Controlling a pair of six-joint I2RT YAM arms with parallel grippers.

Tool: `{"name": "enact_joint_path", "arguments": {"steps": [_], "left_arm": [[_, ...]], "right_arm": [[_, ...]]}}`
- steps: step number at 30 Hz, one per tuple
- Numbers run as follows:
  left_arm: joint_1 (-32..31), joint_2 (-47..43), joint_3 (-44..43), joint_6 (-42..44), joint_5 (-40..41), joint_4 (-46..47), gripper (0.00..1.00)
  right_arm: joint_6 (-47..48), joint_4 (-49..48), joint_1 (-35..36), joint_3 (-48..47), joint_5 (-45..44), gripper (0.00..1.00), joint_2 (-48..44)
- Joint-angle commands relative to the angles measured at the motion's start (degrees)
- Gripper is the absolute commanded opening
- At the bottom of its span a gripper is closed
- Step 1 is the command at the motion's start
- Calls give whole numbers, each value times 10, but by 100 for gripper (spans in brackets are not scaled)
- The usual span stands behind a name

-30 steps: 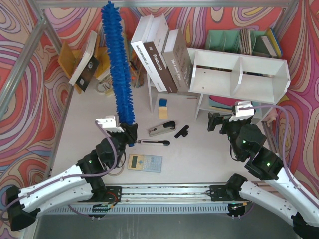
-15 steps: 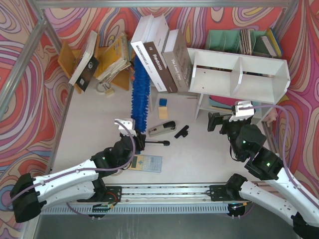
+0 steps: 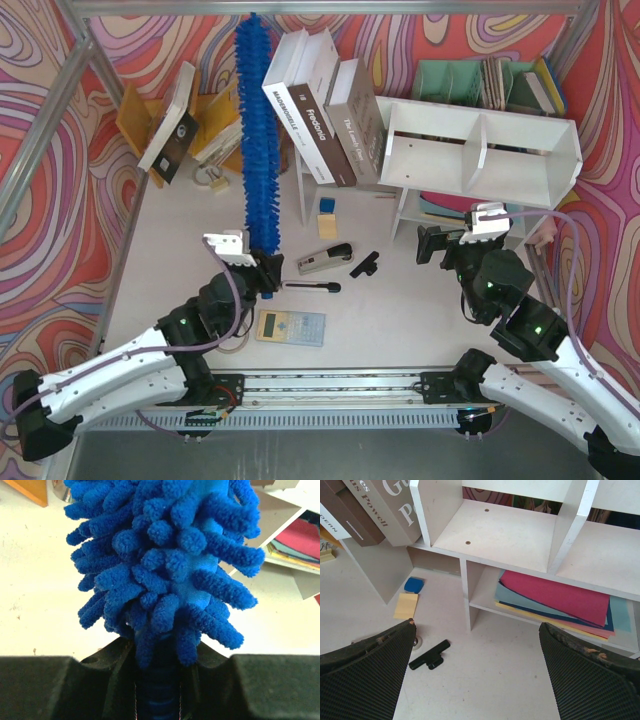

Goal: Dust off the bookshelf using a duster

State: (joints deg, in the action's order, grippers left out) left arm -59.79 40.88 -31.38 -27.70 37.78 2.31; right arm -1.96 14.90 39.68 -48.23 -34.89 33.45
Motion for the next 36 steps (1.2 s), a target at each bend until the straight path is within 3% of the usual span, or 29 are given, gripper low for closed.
{"name": "enact_joint_path", "arguments": {"steps": [1, 15, 28, 36], "left_arm": [[2, -6, -17, 24, 13, 15, 0], [2, 94, 42, -61, -31, 69, 0], [4, 14, -30, 37, 18, 36, 0], [4, 20, -14, -5, 15, 32, 0]], "right_arm": [[1, -5, -2, 2, -7, 99, 1], [0, -4, -2, 2, -7, 99, 2], [0, -4, -2, 2, -6, 99, -1], [-1, -2, -2, 2, -7, 99, -3]]}}
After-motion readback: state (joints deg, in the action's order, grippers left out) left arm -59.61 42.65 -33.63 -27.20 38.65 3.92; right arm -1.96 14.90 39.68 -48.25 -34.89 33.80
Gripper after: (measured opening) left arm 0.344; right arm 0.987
